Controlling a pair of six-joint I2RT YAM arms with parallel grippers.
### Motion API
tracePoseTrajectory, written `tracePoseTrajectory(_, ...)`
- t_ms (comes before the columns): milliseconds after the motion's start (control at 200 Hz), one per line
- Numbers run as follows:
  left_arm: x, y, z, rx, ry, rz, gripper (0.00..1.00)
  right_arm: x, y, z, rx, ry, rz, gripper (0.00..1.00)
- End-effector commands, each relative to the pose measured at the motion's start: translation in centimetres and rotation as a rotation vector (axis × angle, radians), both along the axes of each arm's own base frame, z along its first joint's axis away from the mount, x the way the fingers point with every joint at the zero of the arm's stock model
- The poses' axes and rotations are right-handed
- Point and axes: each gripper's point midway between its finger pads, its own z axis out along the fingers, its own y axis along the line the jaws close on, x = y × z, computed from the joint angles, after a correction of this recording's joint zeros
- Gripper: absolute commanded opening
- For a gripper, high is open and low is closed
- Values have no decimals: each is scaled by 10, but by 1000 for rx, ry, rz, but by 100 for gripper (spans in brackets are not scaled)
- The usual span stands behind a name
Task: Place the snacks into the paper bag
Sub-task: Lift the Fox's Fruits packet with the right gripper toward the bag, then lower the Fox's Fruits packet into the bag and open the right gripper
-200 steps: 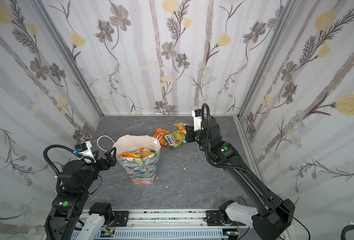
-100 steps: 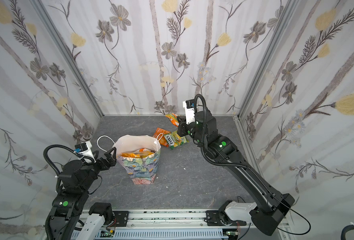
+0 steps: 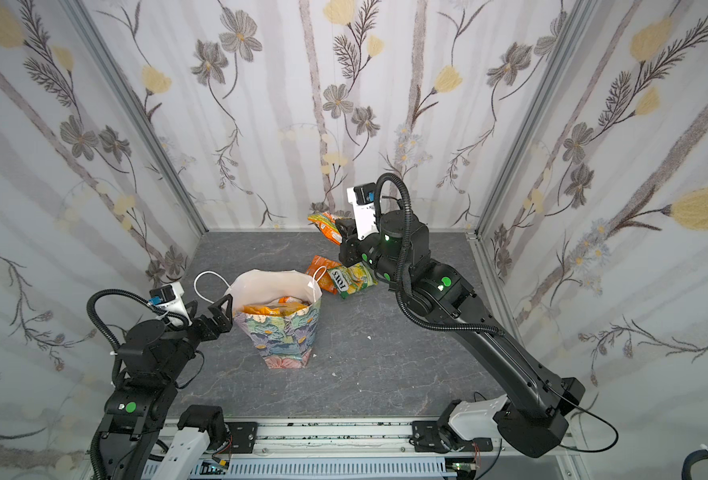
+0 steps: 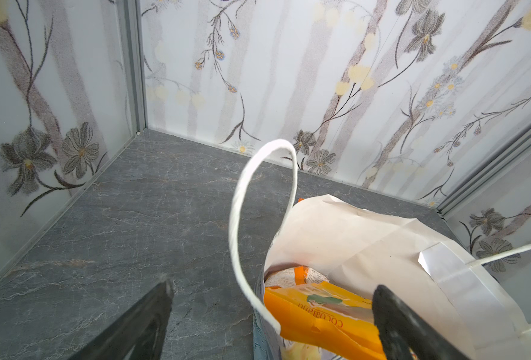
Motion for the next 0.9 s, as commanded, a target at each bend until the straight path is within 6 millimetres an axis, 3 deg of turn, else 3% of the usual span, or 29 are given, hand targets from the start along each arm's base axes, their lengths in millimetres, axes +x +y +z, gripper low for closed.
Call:
tracePoseTrajectory(0,2,-1,6,-6,-26,-2,100,-9,8,15,7,-48,28,0)
tracePoseTrajectory(265,2,-1,6,-7,-26,-4,100,-44,38,33,17,-92,146,0)
tracePoseTrajectory(514,1,0,7,-6,-29,-2,100,-69,53,51,43,-127,209,0)
tracePoseTrajectory(729,1,-1,7,-7,-32,-7,100,-78,77,48,26,-121,268,0)
tracePoseTrajectory(899,0,-1,7,-7,-32,-8,100,-76,101,34,-6,-92,303,0)
